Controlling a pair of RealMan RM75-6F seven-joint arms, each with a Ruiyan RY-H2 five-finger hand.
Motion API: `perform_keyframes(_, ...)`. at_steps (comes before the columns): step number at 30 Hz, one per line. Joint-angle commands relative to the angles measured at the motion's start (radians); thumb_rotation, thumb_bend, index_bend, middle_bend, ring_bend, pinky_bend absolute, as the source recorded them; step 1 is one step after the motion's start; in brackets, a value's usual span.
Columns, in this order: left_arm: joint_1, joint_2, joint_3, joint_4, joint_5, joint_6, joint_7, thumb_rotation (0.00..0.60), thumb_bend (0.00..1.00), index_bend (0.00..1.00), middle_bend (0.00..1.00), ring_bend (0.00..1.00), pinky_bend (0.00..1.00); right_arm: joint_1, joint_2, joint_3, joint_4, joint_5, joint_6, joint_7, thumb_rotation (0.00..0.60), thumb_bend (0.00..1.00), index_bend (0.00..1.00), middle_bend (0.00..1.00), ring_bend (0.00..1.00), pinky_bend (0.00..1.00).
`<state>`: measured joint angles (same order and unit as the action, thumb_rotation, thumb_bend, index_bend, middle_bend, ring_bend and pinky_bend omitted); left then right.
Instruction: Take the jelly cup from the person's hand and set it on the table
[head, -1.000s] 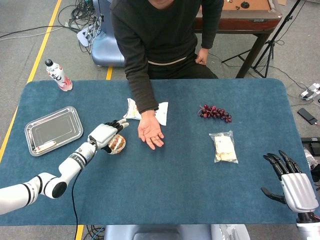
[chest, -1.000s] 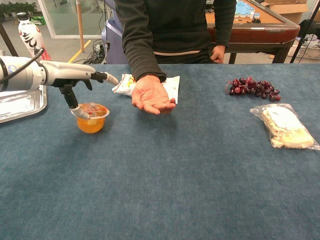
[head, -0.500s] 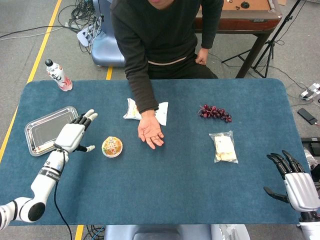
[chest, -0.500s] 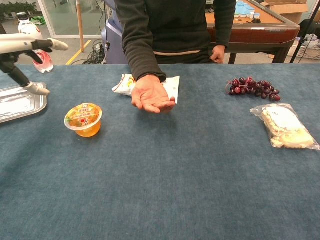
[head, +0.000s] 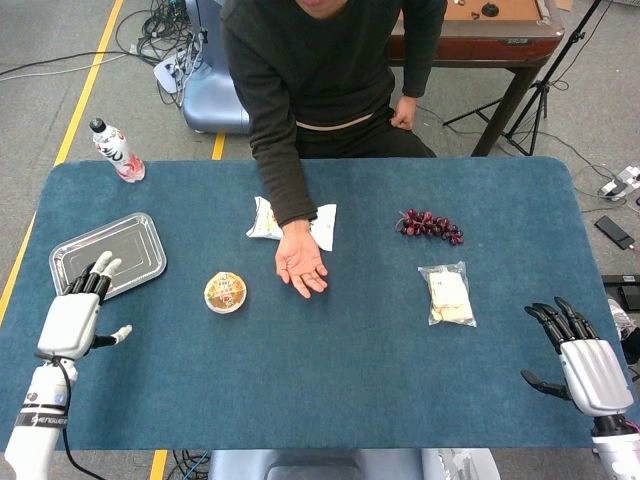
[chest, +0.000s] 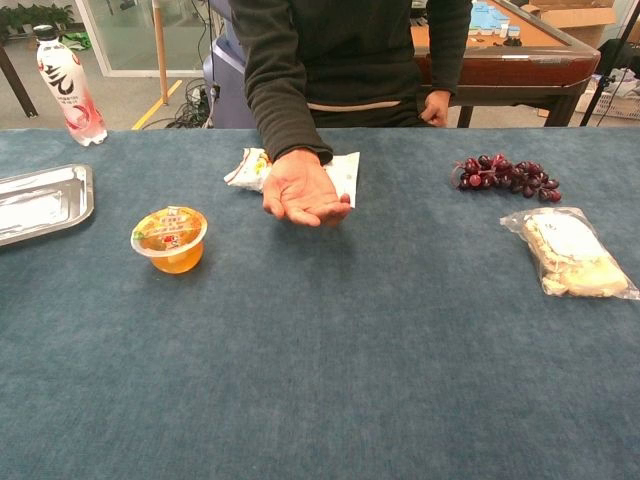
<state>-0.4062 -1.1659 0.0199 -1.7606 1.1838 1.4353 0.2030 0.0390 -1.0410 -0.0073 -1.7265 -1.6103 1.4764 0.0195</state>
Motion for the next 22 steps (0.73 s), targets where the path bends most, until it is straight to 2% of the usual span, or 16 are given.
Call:
perform_keyframes(1,0.074,-0.027,0.032,0.009,0.075,0.090,-0.002,0.600,0.17,0.00,0.00,0.00,0.14,0.006,-0.002,0.002,-0.003,-0.002,-0.005,-0.005,0.600,0.11,0.15,0.15,0.00,0.16)
perform_keyframes(7,0.145,-0.056,0.055,0.034,0.172,0.162,-0.011,0.600,0.17,0.01,0.00,0.00,0.13,0.011,-0.002,0.003,-0.010,-0.004,-0.007,-0.011,0.600,0.11,0.15,0.15,0.00,0.16)
perform_keyframes(22,0.197,-0.065,0.035,0.027,0.249,0.155,0.044,0.600,0.17,0.01,0.00,0.00,0.13,0.011,-0.014,-0.003,-0.010,-0.017,0.001,-0.030,0.600,0.11,0.15,0.15,0.00,0.16)
